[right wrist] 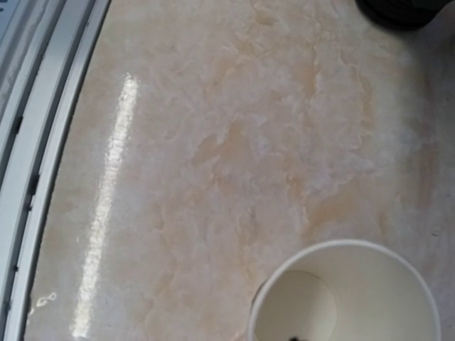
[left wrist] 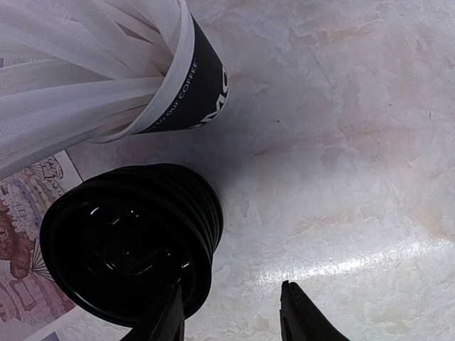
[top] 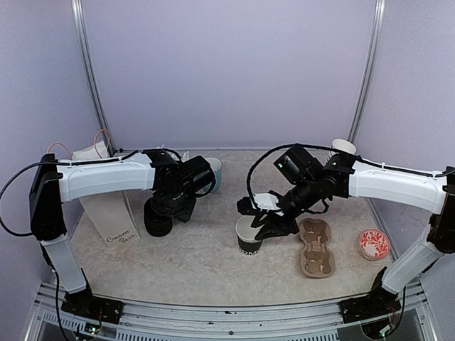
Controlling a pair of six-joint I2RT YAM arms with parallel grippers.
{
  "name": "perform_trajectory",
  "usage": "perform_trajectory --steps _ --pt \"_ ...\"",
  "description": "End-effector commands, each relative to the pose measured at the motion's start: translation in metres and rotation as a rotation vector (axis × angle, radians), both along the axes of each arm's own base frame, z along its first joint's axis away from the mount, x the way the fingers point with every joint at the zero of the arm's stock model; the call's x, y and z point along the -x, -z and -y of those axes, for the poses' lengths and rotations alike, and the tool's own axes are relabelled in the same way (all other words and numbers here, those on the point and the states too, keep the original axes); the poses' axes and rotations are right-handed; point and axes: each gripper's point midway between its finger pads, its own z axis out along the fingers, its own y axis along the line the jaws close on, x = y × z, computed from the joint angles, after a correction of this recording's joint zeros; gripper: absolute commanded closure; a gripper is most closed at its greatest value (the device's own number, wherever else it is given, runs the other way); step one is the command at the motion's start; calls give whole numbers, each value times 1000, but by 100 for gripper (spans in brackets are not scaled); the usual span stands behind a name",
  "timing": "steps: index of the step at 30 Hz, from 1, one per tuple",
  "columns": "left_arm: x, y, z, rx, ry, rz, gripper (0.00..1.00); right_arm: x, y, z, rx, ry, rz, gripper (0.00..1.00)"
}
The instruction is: Pack the takeout coffee
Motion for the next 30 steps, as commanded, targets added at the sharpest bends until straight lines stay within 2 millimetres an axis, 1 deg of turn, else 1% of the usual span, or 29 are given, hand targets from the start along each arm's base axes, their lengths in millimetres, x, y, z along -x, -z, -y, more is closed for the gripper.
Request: perform_trajectory --steps 1,9,12,21,25,30 --pt "-5 7 -5 -11 -44 14 55 1 -4 4 -8 7 -9 63" --pt "-14 15 -9 -36 -61 20 60 0 1 5 4 12 -8 64" --pt "-16 16 -13 -52 -65 23 61 -1 3 5 9 15 -10 64" --pt "-17 20 -17 -60 -69 18 69 -3 7 4 18 14 -14 65" --pt "-17 21 -18 -61 -76 17 74 -3 6 4 19 13 -12 65" --pt "-17 19 -19 -67 -77 20 77 -3 8 4 23 15 -15 65"
